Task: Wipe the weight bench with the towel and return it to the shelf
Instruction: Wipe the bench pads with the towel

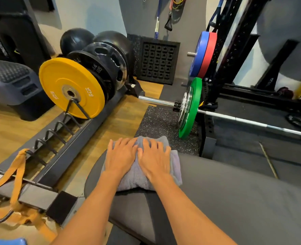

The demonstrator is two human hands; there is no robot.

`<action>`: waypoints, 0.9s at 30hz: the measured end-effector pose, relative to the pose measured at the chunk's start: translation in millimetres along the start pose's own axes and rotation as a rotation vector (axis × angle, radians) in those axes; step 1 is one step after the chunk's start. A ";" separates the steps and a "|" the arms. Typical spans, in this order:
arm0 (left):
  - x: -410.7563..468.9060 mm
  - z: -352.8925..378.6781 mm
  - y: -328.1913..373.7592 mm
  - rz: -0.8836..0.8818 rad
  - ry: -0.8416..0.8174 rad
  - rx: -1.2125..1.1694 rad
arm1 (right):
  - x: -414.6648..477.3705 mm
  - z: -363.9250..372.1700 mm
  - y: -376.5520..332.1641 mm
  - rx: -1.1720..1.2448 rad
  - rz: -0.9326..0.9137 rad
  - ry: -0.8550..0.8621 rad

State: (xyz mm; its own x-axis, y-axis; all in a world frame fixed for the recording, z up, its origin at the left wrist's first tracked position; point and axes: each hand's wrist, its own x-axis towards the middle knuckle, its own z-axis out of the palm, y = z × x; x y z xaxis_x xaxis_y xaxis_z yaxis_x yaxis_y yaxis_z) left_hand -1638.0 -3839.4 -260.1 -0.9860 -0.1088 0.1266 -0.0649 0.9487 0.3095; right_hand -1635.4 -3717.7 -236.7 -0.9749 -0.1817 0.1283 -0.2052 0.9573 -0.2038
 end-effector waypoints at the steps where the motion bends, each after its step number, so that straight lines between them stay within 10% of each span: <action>1: 0.1 0.9 2.0 -0.009 0.013 -0.003 | -1.9 0.7 2.3 0.002 -0.020 0.021; 10: -21.0 22.4 60.5 -0.095 0.065 0.009 | -23.7 -7.3 60.9 0.006 -0.129 0.053; 27: -102.0 113.5 413.6 0.193 -0.082 0.005 | -148.8 -100.4 399.3 -0.031 0.182 0.118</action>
State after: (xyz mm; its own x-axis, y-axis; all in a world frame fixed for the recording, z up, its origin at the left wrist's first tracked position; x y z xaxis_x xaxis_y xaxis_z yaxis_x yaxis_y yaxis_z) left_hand -1581.8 -3402.3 -252.0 -0.9894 0.0994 0.1056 0.1257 0.9509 0.2827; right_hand -1563.6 -3285.8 -239.7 -0.9785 0.0209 0.2054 -0.0220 0.9786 -0.2046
